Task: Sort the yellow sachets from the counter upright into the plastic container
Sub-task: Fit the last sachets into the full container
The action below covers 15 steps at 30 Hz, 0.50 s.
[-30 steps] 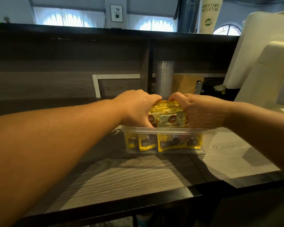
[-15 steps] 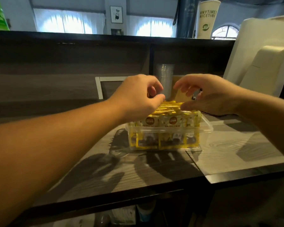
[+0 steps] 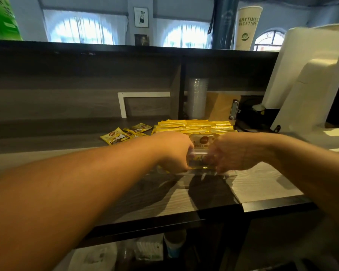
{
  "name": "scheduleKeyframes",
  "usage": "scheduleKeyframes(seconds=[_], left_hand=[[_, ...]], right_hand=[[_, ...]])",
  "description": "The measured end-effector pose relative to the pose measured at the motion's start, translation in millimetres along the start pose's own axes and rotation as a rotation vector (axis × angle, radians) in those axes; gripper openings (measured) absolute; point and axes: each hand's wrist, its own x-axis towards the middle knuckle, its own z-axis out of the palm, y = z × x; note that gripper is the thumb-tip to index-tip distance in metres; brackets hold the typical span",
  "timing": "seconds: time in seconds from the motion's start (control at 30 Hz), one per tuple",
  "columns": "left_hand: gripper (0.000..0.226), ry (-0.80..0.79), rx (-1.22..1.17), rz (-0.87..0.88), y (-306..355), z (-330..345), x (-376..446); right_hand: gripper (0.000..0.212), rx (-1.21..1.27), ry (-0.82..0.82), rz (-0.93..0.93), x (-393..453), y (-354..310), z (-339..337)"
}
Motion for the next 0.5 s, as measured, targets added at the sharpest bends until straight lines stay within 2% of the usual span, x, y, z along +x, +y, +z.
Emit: scheduleKeyframes(seconds=[0.07, 0.13, 0.3, 0.37, 0.43, 0.5], left_hand=[[0.036, -0.029, -0.023, 0.000, -2, -1, 3], [0.034, -0.002, -0.033, 0.007, -3, -1, 2], [0.021, 0.249, -0.172, 0.070, -8, 4, -12], [0.019, 0.337, -0.245, 0.112, -14, 3, -23], [0.019, 0.497, -0.310, 0.140, -27, 2, -35], [0.017, 0.663, -0.368, 0.097, -46, 5, -45]], right_hand=[[0.018, 0.047, -0.052, -0.015, -3, -3, -4], [0.018, 0.123, 0.009, 0.002, -4, -3, -5], [0.013, 0.165, 0.201, 0.067, -15, -3, -17], [0.010, 0.140, 0.331, 0.061, -20, -8, -27], [0.006, 0.141, 0.489, 0.049, -18, -20, -35], [0.002, 0.193, 0.595, 0.026, -9, -38, -40]])
